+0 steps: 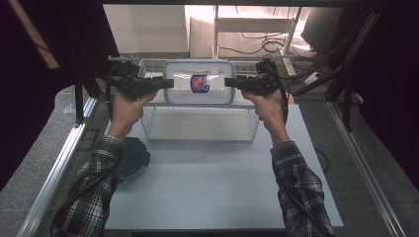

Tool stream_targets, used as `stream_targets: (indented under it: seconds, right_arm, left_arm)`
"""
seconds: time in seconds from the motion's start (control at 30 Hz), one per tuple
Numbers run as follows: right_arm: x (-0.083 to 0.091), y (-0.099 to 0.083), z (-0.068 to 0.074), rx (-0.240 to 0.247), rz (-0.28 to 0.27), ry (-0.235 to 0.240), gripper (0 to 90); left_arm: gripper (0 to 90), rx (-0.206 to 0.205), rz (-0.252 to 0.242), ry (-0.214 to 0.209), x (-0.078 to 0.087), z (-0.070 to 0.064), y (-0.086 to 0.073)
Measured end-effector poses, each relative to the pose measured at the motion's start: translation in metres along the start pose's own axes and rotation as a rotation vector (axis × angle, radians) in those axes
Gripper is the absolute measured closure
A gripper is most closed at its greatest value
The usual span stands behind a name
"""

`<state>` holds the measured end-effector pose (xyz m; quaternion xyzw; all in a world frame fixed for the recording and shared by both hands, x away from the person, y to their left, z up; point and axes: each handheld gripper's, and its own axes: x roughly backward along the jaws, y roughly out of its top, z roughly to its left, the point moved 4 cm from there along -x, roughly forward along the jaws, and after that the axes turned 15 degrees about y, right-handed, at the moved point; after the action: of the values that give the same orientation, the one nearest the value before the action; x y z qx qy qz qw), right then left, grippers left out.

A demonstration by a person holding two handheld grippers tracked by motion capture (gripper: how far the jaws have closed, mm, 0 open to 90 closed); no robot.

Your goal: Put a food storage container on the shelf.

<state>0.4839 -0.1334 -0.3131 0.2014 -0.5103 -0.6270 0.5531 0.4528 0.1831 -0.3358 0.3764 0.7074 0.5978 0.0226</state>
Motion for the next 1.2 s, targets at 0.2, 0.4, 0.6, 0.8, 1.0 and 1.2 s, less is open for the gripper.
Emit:
stream_targets:
  seconds: [0.2,0.4,0.6,0.8,1.0,1.2]
  right_arm:
    - [-0.001,-0.001,0.000,0.009,0.001,-0.012,46.1]
    - [-0.002,-0.001,-0.001,0.016,0.002,-0.018,45.8]
    - [-0.005,-0.005,-0.003,0.030,0.026,-0.054,46.1]
    - [-0.009,-0.008,-0.009,-0.005,0.008,-0.076,48.1]
    - [-0.009,-0.005,-0.008,0.002,0.014,-0.090,50.0]
    - [-0.010,-0.005,-0.002,0.018,0.018,-0.110,50.7]
  left_arm:
    - [45.5,-0.032,0.005,0.041,-0.003,-0.002,-0.001]
    - [44.7,-0.022,0.005,0.032,-0.004,-0.001,-0.003]
    - [46.7,-0.037,0.019,0.056,-0.005,0.000,-0.004]
    - [49.6,0.002,0.013,0.071,-0.007,0.006,-0.004]
    - [50.7,-0.012,0.016,0.101,-0.007,0.005,-0.002]
    - [53.5,-0.012,0.013,0.124,-0.004,0.005,0.000]
